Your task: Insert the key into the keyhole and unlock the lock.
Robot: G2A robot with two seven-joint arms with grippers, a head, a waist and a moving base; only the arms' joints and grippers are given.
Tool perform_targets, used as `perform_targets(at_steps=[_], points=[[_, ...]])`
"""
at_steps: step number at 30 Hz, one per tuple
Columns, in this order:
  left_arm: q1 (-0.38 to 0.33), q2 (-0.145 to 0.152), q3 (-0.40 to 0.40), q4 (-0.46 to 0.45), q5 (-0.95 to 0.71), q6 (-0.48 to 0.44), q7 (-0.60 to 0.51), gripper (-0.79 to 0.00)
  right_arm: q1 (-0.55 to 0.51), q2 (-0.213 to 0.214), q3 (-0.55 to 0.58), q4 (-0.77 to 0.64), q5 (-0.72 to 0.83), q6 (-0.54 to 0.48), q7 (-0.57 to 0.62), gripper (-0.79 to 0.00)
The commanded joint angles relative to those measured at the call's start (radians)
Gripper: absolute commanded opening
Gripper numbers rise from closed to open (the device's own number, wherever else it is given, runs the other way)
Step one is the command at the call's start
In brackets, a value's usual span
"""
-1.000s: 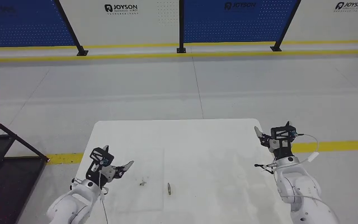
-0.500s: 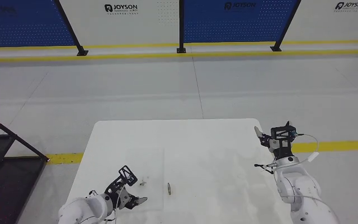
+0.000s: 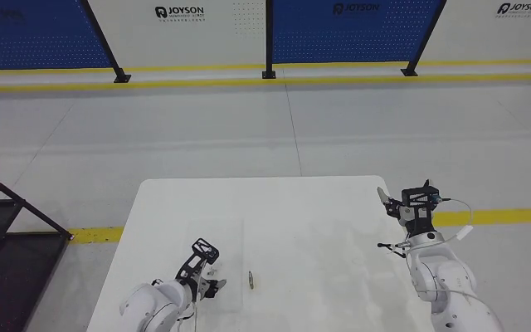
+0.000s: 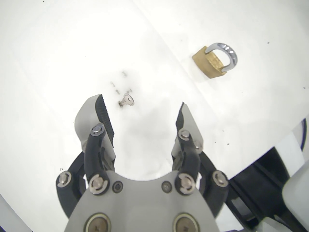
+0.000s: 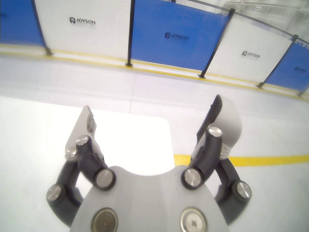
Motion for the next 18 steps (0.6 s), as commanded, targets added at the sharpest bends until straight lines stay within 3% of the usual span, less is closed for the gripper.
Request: perform_targets(at_steps=[1, 7, 13, 18], points=[[-0.004, 0.001, -0.001, 0.007, 0.022, 0.018, 0.015, -0.191, 0.000, 0.000, 0.000, 0.000, 0.000, 0.000, 0.000, 0.000], [-0.035, -0.001, 0.016, 0.071, 0.028, 0.023, 0.062, -0.262, 0.000, 0.000, 0.000, 0.000, 0.000, 0.000, 0.000, 0.000], [-0.076, -0.004, 0.056, 0.117, 0.039, 0.023, 0.057, -0.440, 0.000, 0.000, 0.000, 0.000, 0.000, 0.000, 0.000, 0.000], [-0.098, -0.007, 0.081, 0.144, 0.050, 0.041, 0.059, -0.459, 0.000, 0.000, 0.000, 0.000, 0.000, 0.000, 0.000, 0.000]])
